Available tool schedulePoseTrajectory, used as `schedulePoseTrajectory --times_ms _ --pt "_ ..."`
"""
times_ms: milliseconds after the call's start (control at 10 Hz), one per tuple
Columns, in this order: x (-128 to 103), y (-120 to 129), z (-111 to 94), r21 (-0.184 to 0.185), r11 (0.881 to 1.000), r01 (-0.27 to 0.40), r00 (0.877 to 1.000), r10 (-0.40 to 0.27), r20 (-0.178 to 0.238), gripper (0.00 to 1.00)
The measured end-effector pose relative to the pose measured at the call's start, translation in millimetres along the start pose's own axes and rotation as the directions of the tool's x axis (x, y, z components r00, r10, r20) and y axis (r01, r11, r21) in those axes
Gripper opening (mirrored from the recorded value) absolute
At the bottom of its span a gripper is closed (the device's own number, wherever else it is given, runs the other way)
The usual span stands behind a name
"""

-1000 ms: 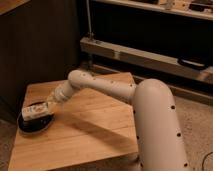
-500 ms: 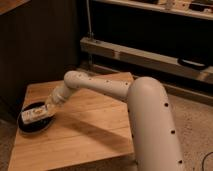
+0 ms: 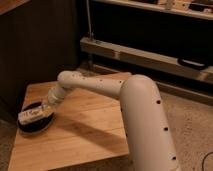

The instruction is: Place the bottle in the ceramic bowl

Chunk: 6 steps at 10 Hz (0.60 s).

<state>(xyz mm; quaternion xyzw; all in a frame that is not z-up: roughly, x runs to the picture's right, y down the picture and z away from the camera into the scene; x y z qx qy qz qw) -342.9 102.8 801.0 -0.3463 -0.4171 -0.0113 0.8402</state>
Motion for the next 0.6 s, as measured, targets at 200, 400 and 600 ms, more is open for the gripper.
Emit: schedulePoseTrajectory --times_ms 200,400,600 --pt "2.0 0.4 -1.0 -0.017 1.0 -0.003 0.999 0.004 0.053 0.8" --pt "0.4 0.9 0.3 -0.02 1.0 0.0 0.998 0.001 0.055 0.8" --pt "0.6 0.7 -0.3 -0.019 1.0 -0.001 0.998 0.002 0.055 0.8"
